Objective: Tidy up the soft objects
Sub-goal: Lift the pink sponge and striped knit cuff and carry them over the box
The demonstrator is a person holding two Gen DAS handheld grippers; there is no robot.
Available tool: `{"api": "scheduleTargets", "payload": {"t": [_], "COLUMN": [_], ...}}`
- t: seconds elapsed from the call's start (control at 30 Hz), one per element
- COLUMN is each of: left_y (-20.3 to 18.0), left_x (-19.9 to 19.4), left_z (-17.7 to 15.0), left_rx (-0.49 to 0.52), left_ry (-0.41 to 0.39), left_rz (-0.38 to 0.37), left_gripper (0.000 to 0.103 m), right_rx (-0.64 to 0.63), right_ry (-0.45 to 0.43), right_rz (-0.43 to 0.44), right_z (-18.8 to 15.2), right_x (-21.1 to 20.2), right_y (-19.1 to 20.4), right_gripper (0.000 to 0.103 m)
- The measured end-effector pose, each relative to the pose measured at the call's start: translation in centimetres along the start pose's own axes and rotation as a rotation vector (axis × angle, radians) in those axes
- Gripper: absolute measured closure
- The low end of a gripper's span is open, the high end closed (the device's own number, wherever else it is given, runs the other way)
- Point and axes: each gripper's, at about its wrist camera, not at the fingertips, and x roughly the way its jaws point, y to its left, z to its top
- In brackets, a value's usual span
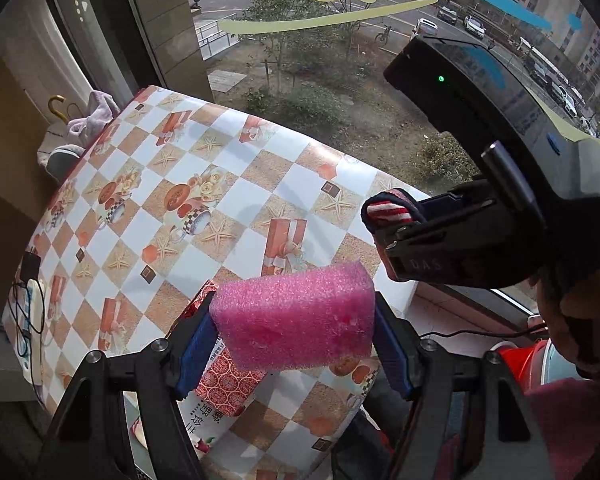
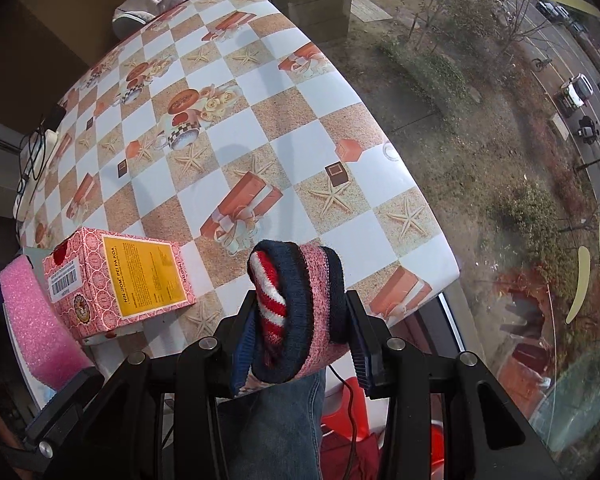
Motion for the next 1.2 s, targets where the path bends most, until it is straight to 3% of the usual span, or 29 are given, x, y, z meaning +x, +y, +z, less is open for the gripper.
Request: {"api": "scheduleTargets", "payload": {"t": [0.43, 0.83, 1.2], "left_y": [2.7, 8.1, 12.4], "left_x": [-2.7, -3.9, -5.5], "left_z": [-7.9, -15.1, -21.4], "left_rx": [-0.093, -0.377, -0.634], "left_ry": [0.025, 0.058, 0.056], "left_rz": [0.045, 0.108, 0.191], "left_gripper": [0.028, 0.028, 0.028], "right_rx": [-0.181, -0.439, -0.68], "right_ry": [0.083, 0.161, 0.154], "right_rz": [0.052, 0.096, 0.1], "right_z": [-3.8, -6.5, -7.7], "right_x": [1.6, 2.3, 1.4], "right_y": [6.6, 13.7, 21.4], "right_gripper": [0.06, 0.06, 0.06]}}
